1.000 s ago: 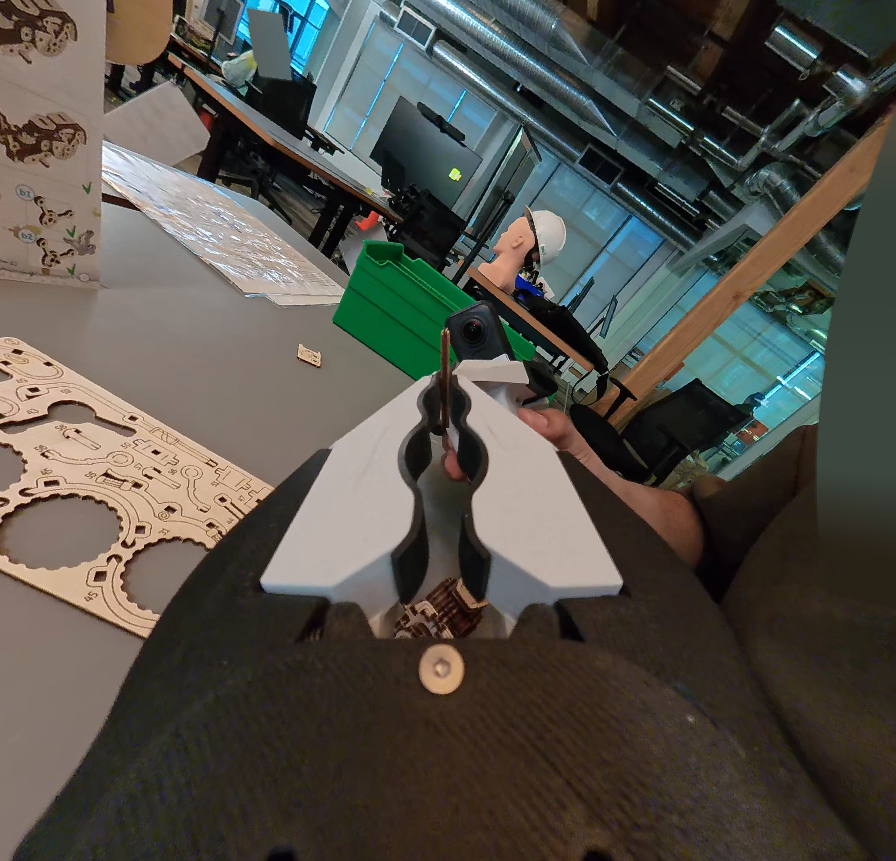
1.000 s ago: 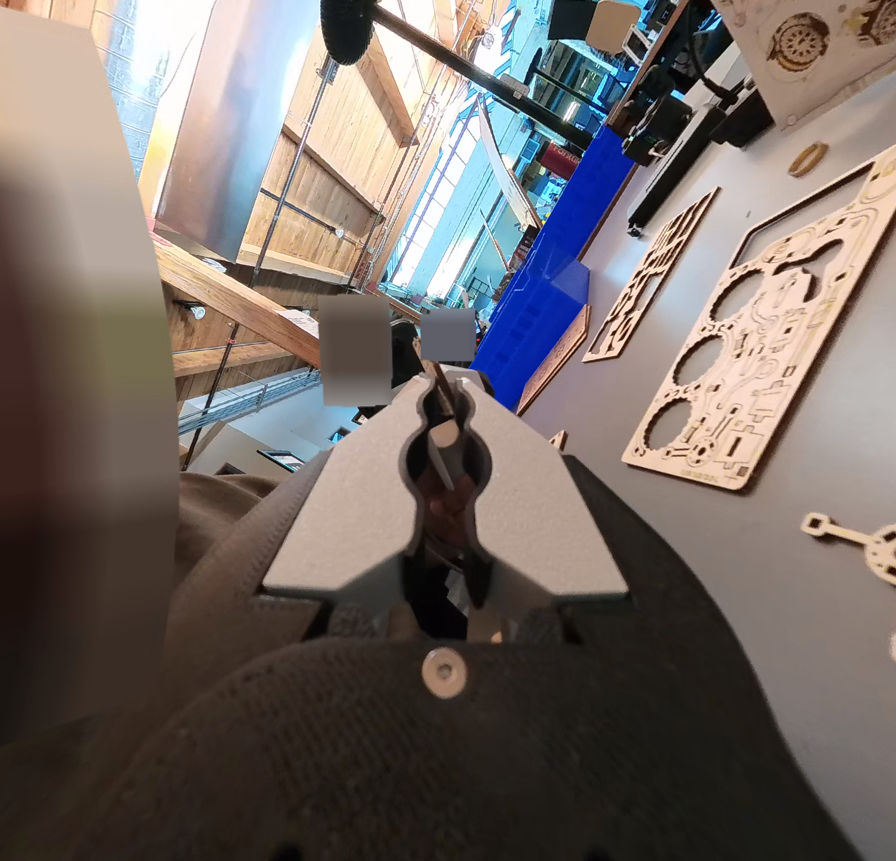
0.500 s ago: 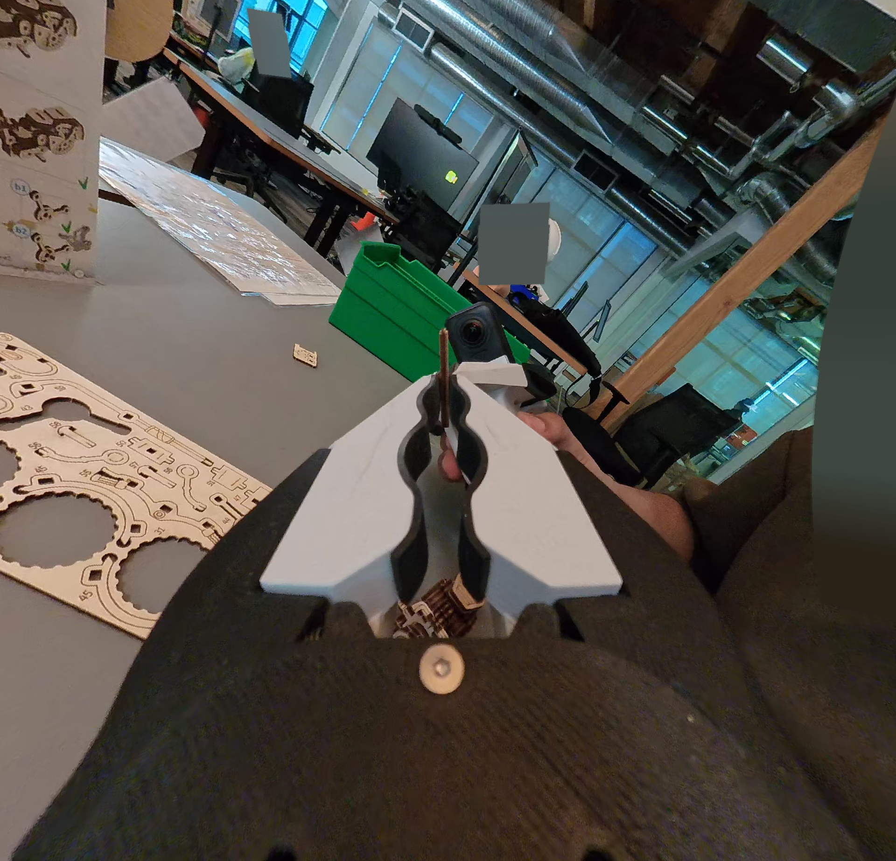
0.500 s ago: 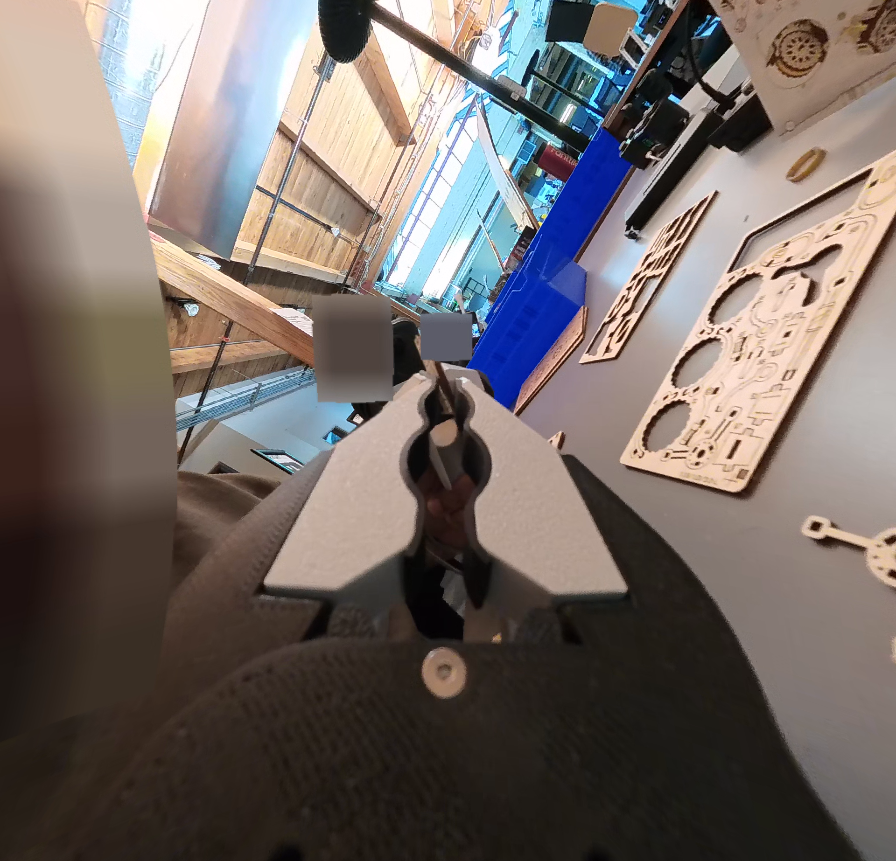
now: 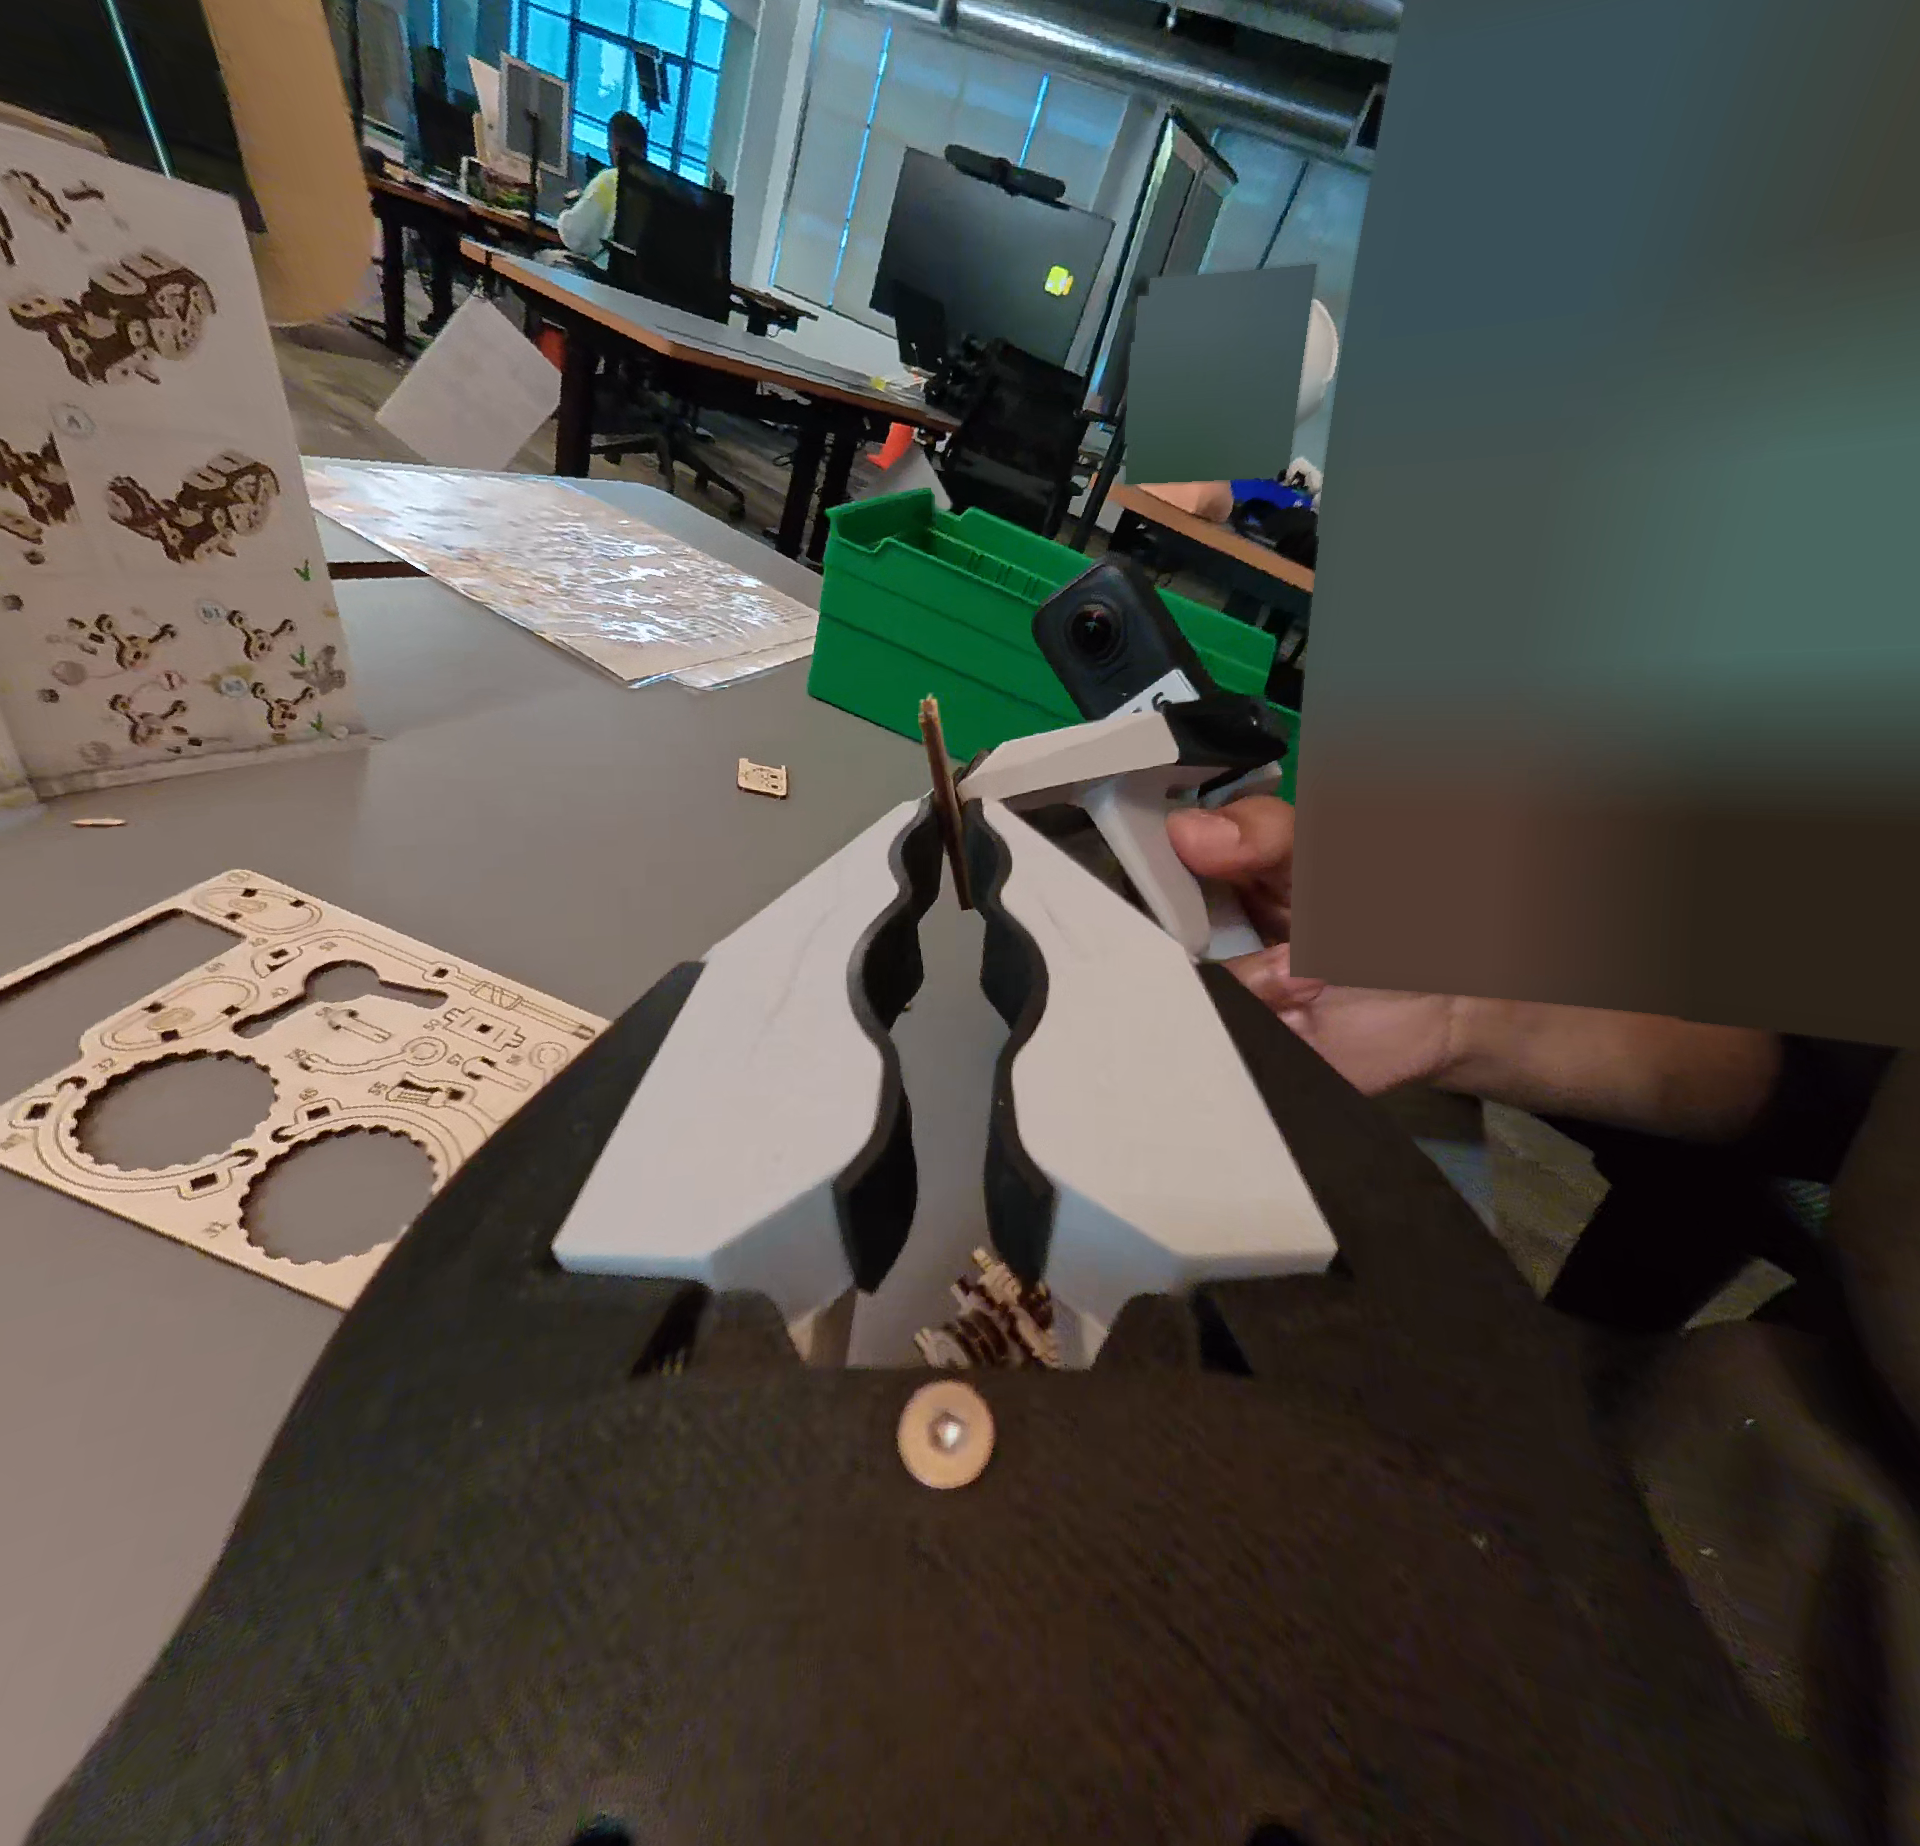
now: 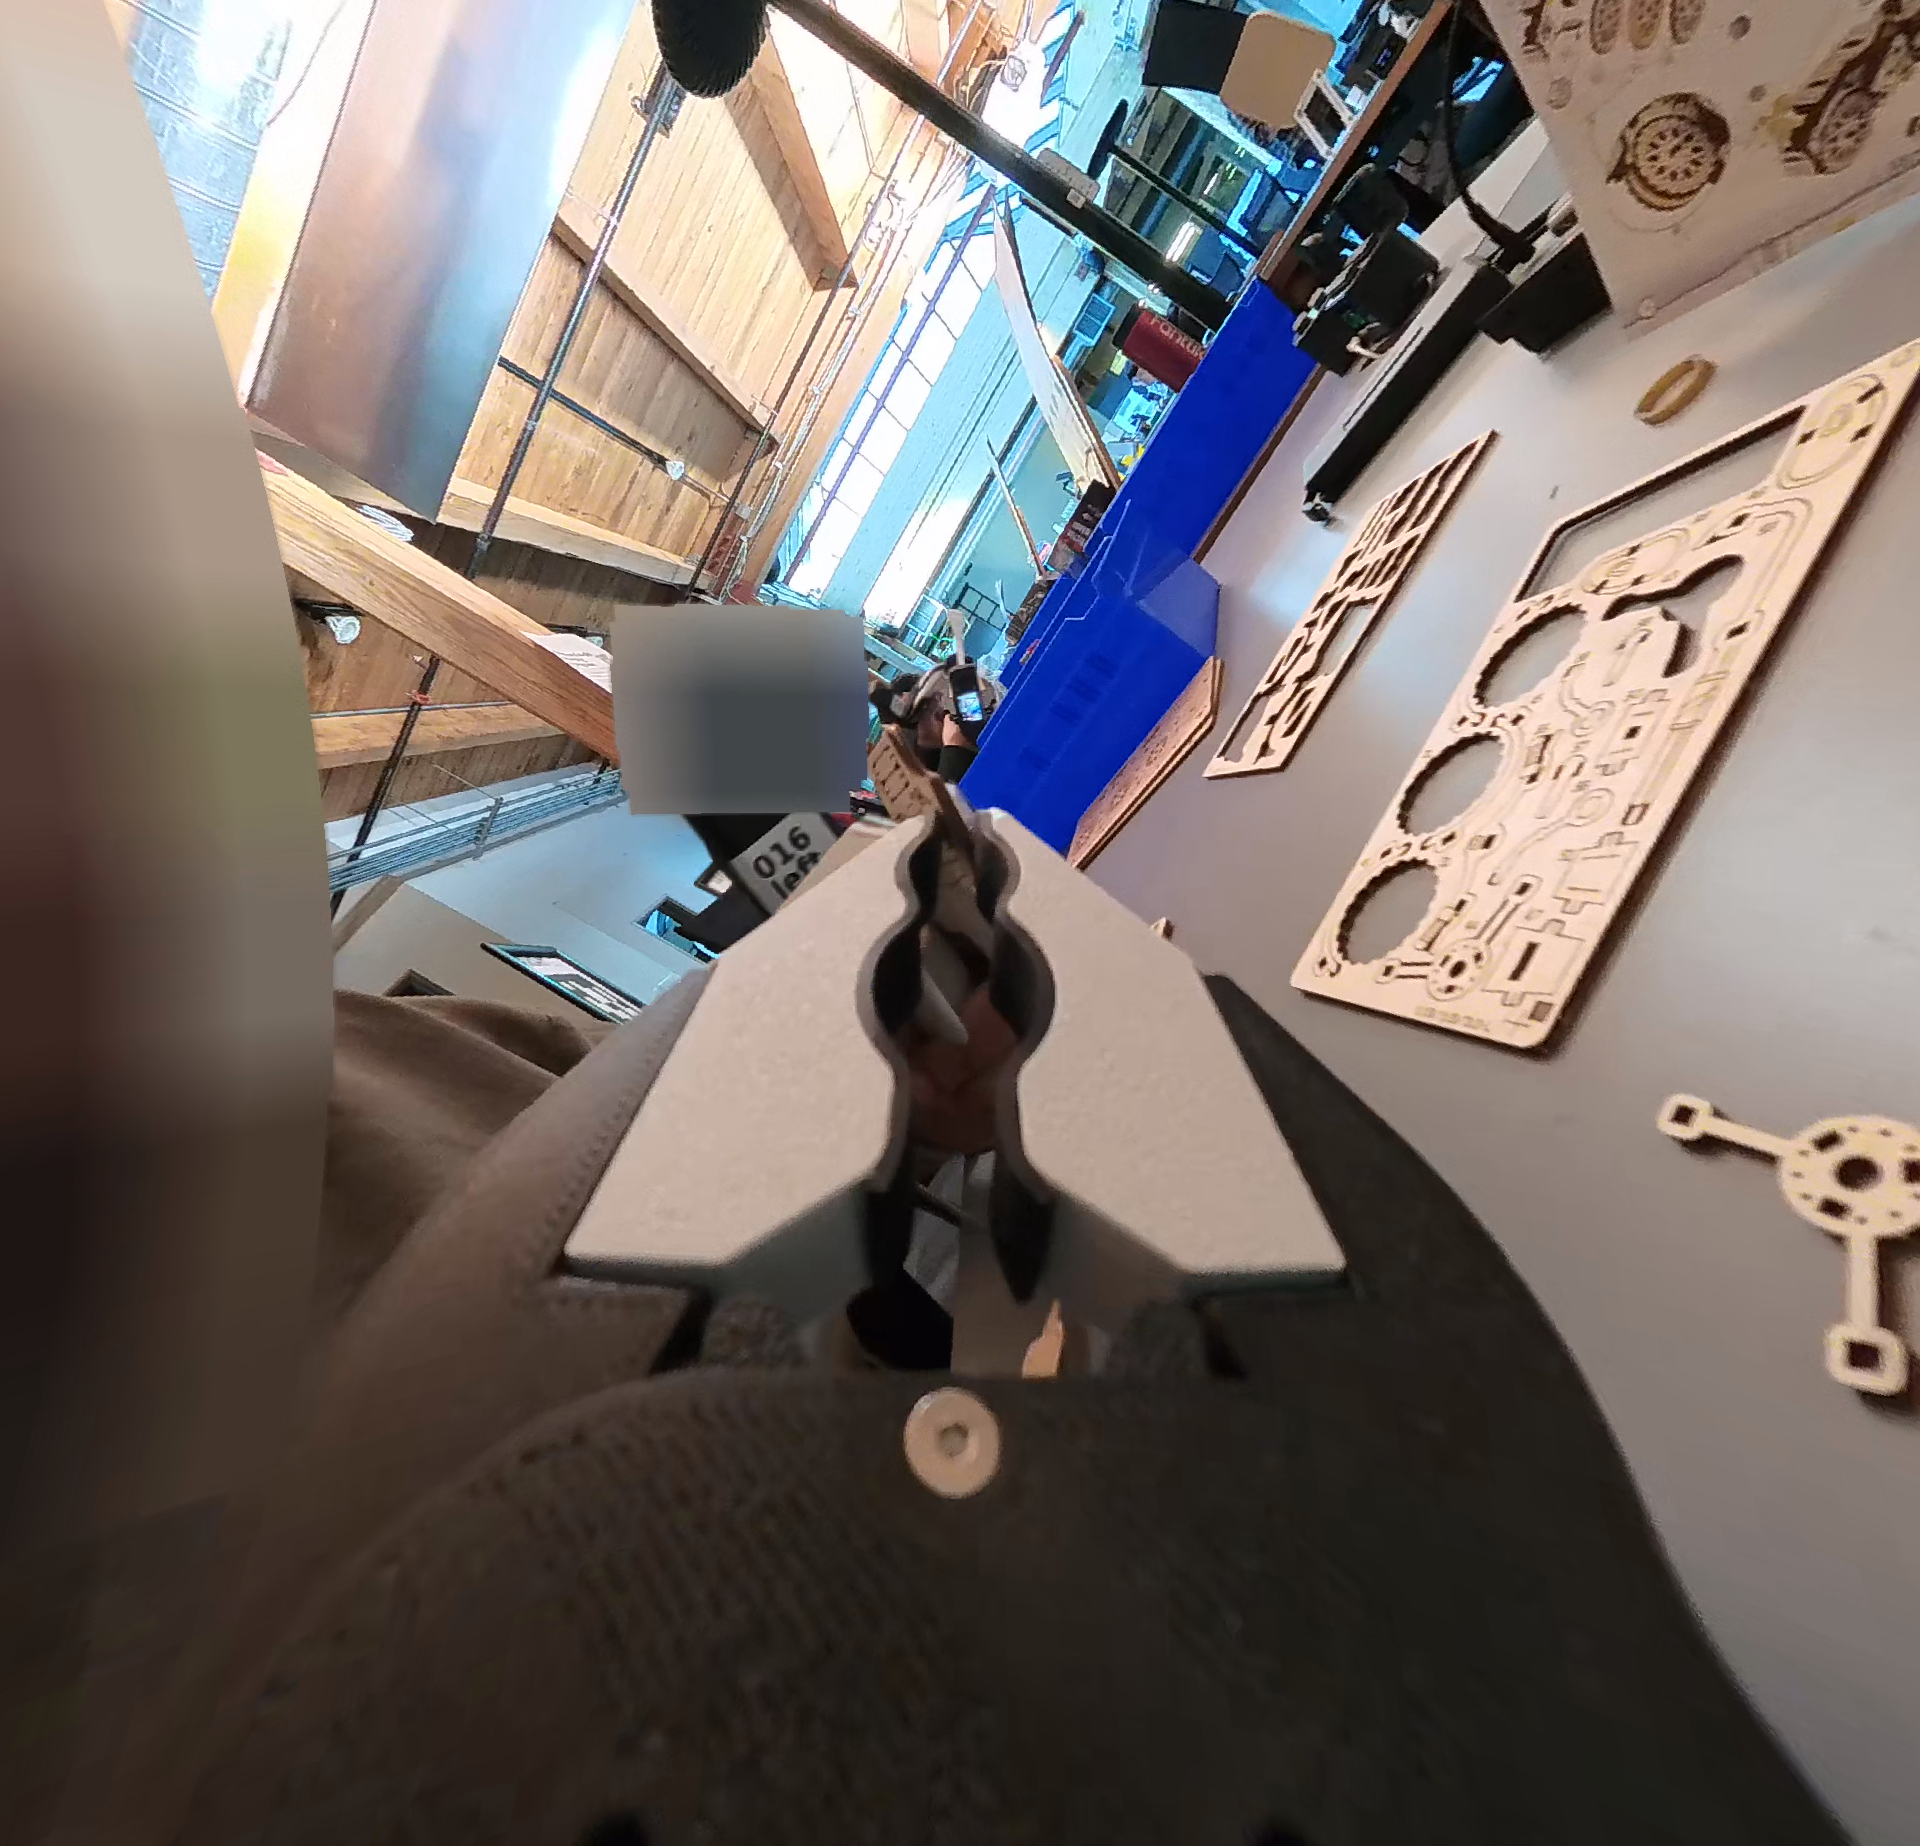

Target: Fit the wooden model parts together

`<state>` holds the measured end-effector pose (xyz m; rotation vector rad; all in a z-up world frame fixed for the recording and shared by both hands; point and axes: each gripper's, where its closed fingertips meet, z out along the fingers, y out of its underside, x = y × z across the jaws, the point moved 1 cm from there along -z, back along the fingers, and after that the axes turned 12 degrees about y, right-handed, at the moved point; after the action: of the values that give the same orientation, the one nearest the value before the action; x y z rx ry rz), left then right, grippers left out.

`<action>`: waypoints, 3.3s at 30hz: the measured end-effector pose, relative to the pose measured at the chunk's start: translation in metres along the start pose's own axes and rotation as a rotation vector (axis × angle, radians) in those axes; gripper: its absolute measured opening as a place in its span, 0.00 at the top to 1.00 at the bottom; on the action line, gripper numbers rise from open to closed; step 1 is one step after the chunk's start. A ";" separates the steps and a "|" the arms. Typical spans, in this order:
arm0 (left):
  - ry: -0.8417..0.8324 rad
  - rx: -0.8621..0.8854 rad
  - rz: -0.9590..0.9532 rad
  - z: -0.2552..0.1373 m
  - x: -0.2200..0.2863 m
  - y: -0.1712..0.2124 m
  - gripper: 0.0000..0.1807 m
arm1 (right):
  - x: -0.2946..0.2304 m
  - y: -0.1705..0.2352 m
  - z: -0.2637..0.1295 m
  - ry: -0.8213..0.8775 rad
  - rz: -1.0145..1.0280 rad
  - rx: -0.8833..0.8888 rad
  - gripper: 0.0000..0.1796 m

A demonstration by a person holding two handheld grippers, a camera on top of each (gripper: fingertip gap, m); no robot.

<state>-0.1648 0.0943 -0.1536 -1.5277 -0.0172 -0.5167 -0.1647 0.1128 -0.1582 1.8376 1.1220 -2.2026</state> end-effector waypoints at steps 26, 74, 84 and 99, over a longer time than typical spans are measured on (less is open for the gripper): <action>0.069 -0.151 -0.161 -0.001 -0.023 0.031 0.80 | 0.032 0.005 -0.005 0.200 -0.401 -0.206 1.00; 0.126 0.089 -0.237 0.002 0.011 -0.003 0.99 | -0.014 -0.003 -0.008 -0.075 -0.342 -0.014 0.99; 0.125 0.081 -0.215 0.003 0.012 -0.003 0.99 | -0.015 -0.003 -0.008 -0.106 -0.336 -0.014 0.98; 0.114 0.070 -0.205 0.002 0.011 -0.002 0.99 | -0.014 -0.003 -0.008 -0.095 -0.354 -0.020 0.98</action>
<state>-0.1546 0.0930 -0.1475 -1.4335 -0.1038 -0.7588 -0.1555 0.1141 -0.1447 1.6090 1.5433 -2.4146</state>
